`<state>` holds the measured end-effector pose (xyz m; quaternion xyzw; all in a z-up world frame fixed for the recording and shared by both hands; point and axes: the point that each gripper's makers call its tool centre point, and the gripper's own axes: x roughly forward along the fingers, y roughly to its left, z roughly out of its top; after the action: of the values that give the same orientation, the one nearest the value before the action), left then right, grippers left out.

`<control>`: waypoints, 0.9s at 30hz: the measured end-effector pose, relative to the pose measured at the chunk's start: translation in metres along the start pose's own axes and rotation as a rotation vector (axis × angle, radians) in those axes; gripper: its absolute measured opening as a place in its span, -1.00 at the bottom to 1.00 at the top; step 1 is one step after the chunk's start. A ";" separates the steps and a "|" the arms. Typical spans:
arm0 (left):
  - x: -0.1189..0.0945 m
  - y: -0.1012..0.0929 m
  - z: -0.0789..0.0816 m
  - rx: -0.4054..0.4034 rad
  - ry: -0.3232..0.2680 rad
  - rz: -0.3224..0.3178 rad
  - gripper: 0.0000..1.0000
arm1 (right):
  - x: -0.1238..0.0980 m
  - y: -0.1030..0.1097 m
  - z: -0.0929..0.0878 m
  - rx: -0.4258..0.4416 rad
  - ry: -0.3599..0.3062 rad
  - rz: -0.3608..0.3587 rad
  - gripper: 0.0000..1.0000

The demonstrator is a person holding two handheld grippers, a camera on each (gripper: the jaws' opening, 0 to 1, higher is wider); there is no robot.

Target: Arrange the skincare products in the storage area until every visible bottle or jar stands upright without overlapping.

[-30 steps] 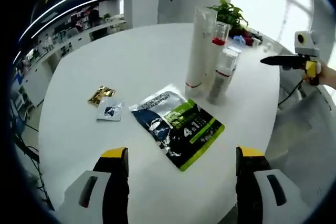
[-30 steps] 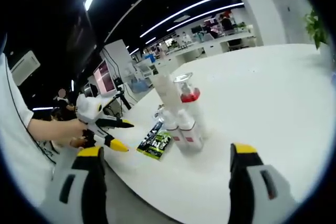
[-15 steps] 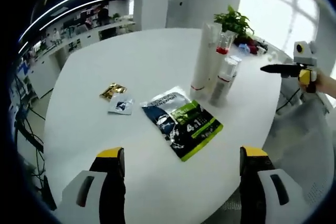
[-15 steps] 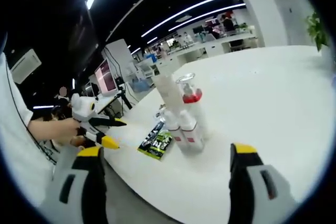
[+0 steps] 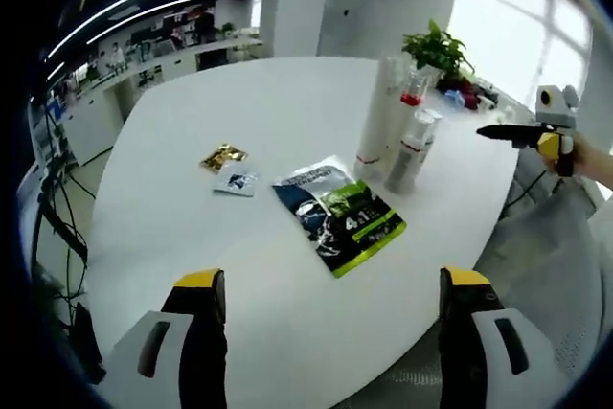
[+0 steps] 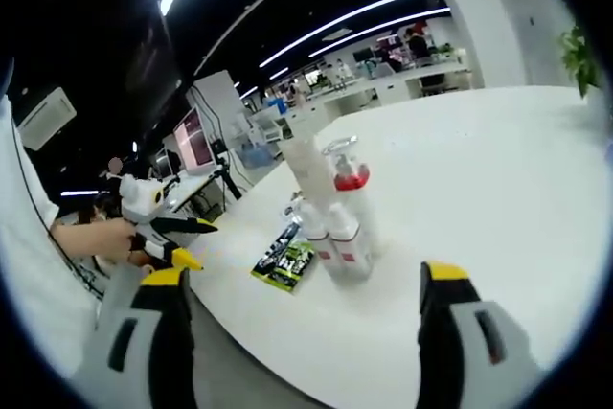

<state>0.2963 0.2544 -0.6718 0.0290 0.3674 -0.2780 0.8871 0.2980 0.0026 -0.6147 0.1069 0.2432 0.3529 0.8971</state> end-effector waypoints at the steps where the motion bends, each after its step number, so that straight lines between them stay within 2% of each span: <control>1: -0.001 0.000 -0.001 -0.005 -0.002 0.002 0.81 | 0.000 0.000 0.000 0.000 0.000 0.000 0.99; 22: 0.000 0.005 0.006 0.006 0.003 0.006 0.84 | 0.002 -0.006 0.000 0.004 0.005 -0.010 0.99; 27: 0.003 0.012 0.009 0.012 0.014 0.013 0.83 | 0.004 -0.007 0.001 0.005 0.007 -0.010 0.99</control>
<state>0.3100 0.2612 -0.6688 0.0388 0.3717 -0.2741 0.8861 0.3051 0.0004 -0.6177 0.1067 0.2477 0.3483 0.8978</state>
